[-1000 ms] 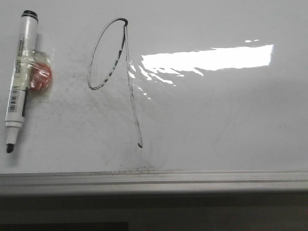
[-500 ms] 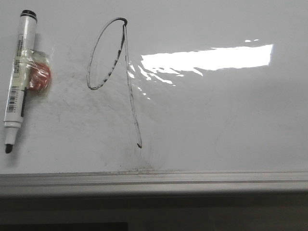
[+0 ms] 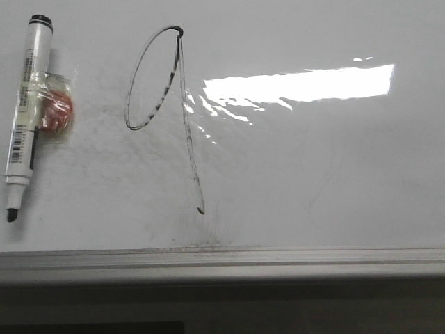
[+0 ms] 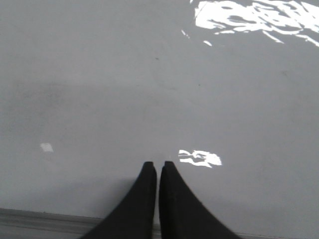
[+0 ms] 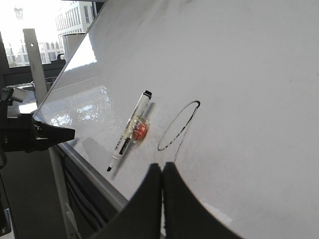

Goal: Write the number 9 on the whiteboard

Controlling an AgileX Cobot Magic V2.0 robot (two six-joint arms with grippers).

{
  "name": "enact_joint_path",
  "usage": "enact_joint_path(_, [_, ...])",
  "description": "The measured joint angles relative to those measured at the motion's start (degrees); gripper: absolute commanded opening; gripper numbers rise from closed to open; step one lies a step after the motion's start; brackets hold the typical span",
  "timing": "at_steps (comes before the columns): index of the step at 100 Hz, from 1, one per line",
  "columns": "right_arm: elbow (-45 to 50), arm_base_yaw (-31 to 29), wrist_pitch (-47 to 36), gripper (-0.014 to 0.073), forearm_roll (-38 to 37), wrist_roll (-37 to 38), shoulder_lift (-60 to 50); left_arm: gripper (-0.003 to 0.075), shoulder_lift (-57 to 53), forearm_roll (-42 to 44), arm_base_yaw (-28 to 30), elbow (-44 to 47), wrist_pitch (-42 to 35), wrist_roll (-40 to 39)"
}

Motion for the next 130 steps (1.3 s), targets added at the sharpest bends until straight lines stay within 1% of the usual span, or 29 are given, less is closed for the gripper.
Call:
enact_joint_path(8, [1.3, -1.4, -2.6, -0.0064, -1.3, 0.0, 0.0, -0.0020, 0.0, 0.0, 0.0, 0.0, 0.1, 0.0])
enact_joint_path(18, [3.8, -5.8, -8.6, -0.0064, -3.8, 0.7, 0.0, -0.0020, 0.0, 0.0, 0.0, 0.0, 0.1, 0.0])
enact_joint_path(24, [5.0, -10.0, -12.0, -0.0064, -6.8, 3.0, 0.0, -0.0020, 0.0, 0.0, 0.0, 0.0, 0.1, 0.0])
enact_joint_path(35, [5.0, -18.7, -13.8, -0.0063, -14.2, 9.8, -1.1, -0.0020, 0.0, 0.0, 0.0, 0.0, 0.1, 0.0])
enact_joint_path(42, [5.0, -24.4, -12.0, -0.0064, -17.3, 13.2, -2.7, -0.0020, 0.0, 0.0, 0.0, 0.0, 0.1, 0.0])
enact_joint_path(48, [5.0, -28.8, -8.2, -0.0064, -18.7, 14.7, -4.6, -0.0020, 0.0, 0.0, 0.0, 0.0, 0.1, 0.0])
enact_joint_path(60, [5.0, -37.6, 1.3, -0.0064, -19.2, 17.3, -9.3, -0.0020, 0.0, 0.0, 0.0, 0.0, 0.1, 0.0])
enact_joint_path(74, [5.0, -44.9, 9.2, -0.0063, -19.2, 19.4, -10.7, -0.0020, 0.0, 0.0, 0.0, 0.0, 0.1, 0.0])
enact_joint_path(88, [5.0, -48.8, 16.6, -0.0064, -19.2, 19.8, -10.7, -0.0020, 0.0, 0.0, 0.0, 0.0, 0.1, 0.0])
enact_joint_path(104, [5.0, -49.2, 27.7, -0.0064, -19.2, 19.7, -10.7, -0.0020, 0.0, 0.0, 0.0, 0.0, 0.1, 0.0])
enact_joint_path(130, [5.0, -49.3, 28.3, -0.0064, -19.2, 18.7, -10.7, -0.0020, 0.0, 0.0, 0.0, 0.0, 0.1, 0.0])
